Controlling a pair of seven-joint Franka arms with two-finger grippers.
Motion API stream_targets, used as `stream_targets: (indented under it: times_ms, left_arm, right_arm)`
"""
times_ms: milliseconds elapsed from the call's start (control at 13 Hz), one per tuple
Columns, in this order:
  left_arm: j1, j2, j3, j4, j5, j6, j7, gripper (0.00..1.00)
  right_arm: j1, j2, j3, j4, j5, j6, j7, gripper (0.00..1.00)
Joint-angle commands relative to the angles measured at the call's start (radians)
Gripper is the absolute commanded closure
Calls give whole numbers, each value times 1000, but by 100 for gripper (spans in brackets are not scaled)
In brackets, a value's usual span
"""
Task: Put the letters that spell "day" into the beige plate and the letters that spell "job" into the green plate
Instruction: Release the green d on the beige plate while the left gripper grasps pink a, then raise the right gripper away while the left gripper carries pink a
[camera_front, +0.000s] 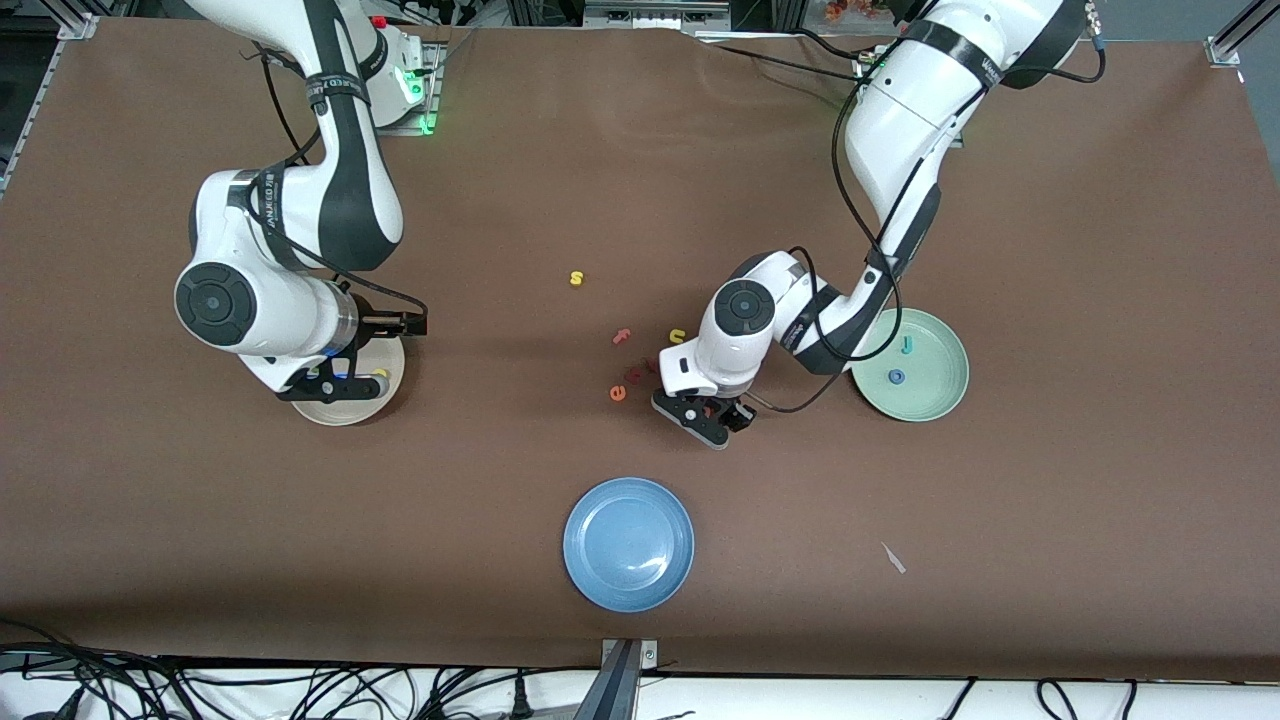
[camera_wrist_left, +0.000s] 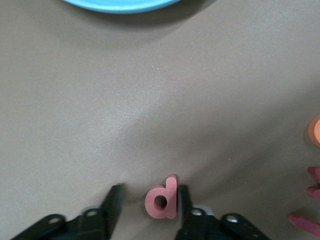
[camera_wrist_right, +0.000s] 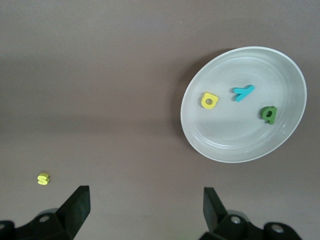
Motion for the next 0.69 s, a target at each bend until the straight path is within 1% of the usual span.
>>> stream_targets:
  times_ms: [0, 77, 154, 231, 308, 385, 462, 538, 615]
  left_arm:
    - [-5, 16, 0, 32, 7, -4, 16, 95]
    - [-5, 14, 0, 32, 7, -4, 14, 100]
    - [-3, 13, -2, 32, 7, -4, 14, 100]
    - [-3, 8, -2, 32, 7, -5, 14, 100]
    - [0, 2, -2, 33, 9, -11, 14, 100]
    - [6, -13, -2, 33, 7, -16, 14, 100]
    - [9, -28, -2, 33, 6, -24, 13, 100]
    - [12, -48, -3, 33, 6, -62, 13, 100]
    - [23, -74, -5, 33, 4, -102, 13, 100]
  right_arm:
    - [-1, -5, -21, 54, 19, -77, -8, 0]
    - [-6, -5, -24, 80, 19, -109, -10, 0]
    - [-9, -2, -27, 100, 20, -137, -10, 0]
    - [-25, -8, -17, 103, 20, -143, -3, 0]
    - [-100, -46, 50, 105, 20, -148, -5, 0]
    - [-239, -80, 210, 105, -2, -146, 0, 0]
    - [-345, -102, 337, 105, -74, -142, 0, 0]
    - [-425, -116, 426, 105, -175, -135, -13, 0]
    - [-520, -126, 545, 109, -253, -143, -14, 0]
